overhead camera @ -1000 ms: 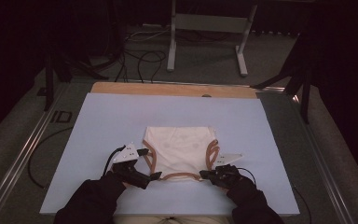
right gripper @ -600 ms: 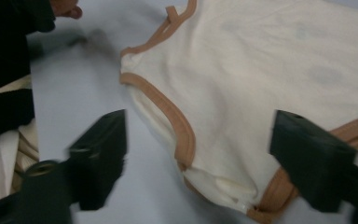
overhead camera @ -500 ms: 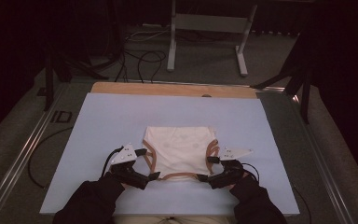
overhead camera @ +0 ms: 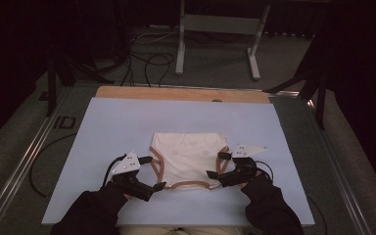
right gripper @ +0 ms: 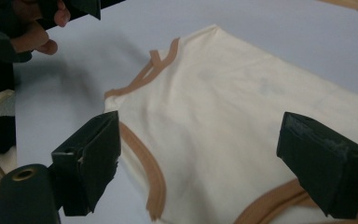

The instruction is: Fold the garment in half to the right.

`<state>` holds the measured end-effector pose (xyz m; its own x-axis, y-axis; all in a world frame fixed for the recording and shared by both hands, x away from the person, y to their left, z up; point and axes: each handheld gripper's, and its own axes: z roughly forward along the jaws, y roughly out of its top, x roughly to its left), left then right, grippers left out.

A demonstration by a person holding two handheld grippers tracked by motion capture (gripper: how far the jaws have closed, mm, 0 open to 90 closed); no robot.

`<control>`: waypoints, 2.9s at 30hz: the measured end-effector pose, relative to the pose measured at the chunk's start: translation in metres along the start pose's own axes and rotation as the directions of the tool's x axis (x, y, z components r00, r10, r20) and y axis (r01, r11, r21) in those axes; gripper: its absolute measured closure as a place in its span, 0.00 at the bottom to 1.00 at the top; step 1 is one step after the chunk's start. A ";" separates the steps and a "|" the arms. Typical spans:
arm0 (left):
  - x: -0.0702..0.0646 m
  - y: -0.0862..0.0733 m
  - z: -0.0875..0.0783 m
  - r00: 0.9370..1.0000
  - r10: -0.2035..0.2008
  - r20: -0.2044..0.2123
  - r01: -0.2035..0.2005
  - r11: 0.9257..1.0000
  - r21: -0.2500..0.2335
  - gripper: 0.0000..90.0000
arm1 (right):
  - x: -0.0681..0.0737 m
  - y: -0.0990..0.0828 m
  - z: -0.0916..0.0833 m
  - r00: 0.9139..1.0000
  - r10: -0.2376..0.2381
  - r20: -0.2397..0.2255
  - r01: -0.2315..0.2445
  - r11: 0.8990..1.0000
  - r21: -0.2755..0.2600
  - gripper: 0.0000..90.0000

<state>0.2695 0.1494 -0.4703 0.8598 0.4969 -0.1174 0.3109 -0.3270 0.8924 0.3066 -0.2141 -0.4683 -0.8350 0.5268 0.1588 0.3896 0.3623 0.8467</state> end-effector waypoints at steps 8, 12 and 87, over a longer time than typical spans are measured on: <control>0.000 0.001 -0.008 1.000 -0.010 0.006 0.010 1.000 0.024 0.01 | -0.006 0.027 0.007 1.000 -0.021 0.004 0.021 1.000 -0.001 0.16; -0.002 0.002 -0.012 0.999 0.017 0.027 -0.017 1.000 0.017 0.01 | -0.009 0.039 0.013 1.000 -0.027 -0.006 0.028 1.000 0.004 0.16; 0.008 -0.031 0.048 0.941 0.289 0.173 -0.330 0.896 0.297 0.58 | -0.011 0.098 0.186 0.994 -0.018 -0.106 0.042 0.972 0.230 0.15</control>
<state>0.2861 0.1251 -0.5198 0.9696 0.2339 0.0718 0.1153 -0.6955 0.7093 0.4263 -0.0412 -0.4817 -0.8782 0.4361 0.1963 0.4331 0.5512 0.7132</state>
